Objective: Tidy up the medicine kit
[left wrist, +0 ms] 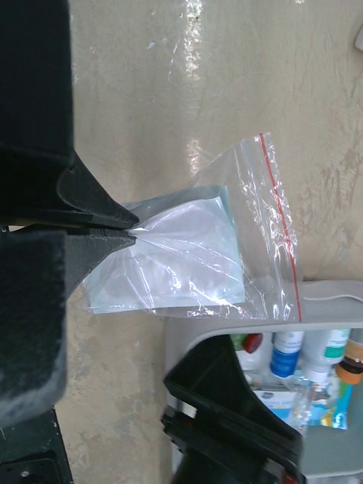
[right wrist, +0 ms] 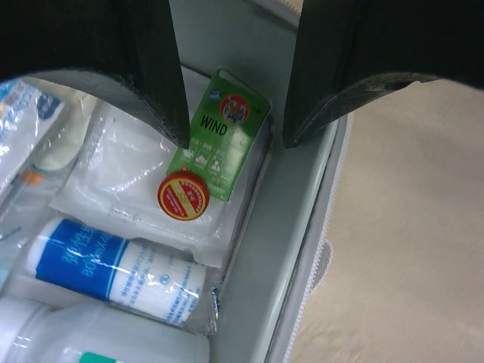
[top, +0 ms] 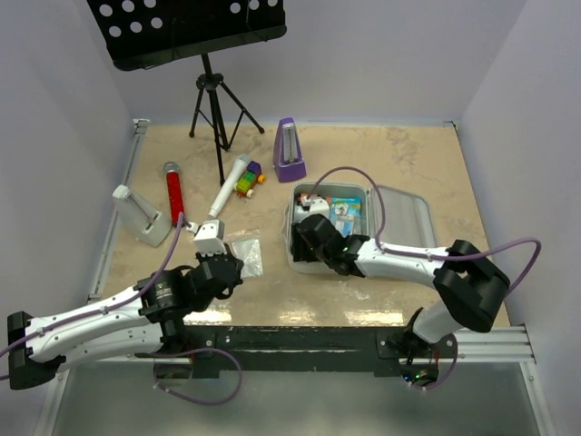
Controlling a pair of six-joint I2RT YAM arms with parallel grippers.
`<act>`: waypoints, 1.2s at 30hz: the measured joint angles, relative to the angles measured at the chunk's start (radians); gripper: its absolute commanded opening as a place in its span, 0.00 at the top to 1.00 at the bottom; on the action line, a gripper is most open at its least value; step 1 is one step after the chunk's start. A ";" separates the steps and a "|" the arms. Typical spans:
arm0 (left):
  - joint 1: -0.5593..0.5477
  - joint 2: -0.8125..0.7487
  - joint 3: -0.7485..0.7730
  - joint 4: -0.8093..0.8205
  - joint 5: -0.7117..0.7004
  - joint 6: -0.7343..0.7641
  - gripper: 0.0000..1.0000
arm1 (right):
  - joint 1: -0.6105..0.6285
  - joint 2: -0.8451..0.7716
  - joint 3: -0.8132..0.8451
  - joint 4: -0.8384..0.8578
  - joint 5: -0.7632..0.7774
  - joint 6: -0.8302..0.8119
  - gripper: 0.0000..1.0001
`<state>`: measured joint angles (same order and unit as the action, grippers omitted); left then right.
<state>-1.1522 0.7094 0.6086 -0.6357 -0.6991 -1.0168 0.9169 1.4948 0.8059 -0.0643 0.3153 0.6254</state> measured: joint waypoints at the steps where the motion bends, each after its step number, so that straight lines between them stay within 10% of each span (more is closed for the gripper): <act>1: 0.000 -0.009 0.000 -0.012 -0.008 -0.009 1.00 | 0.027 0.017 0.006 0.004 -0.003 0.005 0.43; 15: 0.001 -0.081 0.018 -0.106 -0.090 -0.064 1.00 | 0.216 0.183 0.159 -0.017 -0.012 0.072 0.38; 36: 0.133 0.421 0.097 0.463 0.058 0.392 1.00 | 0.215 -0.476 -0.127 -0.360 0.184 0.376 0.36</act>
<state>-1.0191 1.1301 0.7052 -0.1722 -0.6407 -0.6250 1.1320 1.0187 0.6788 -0.4244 0.4995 1.0016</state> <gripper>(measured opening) 0.019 0.637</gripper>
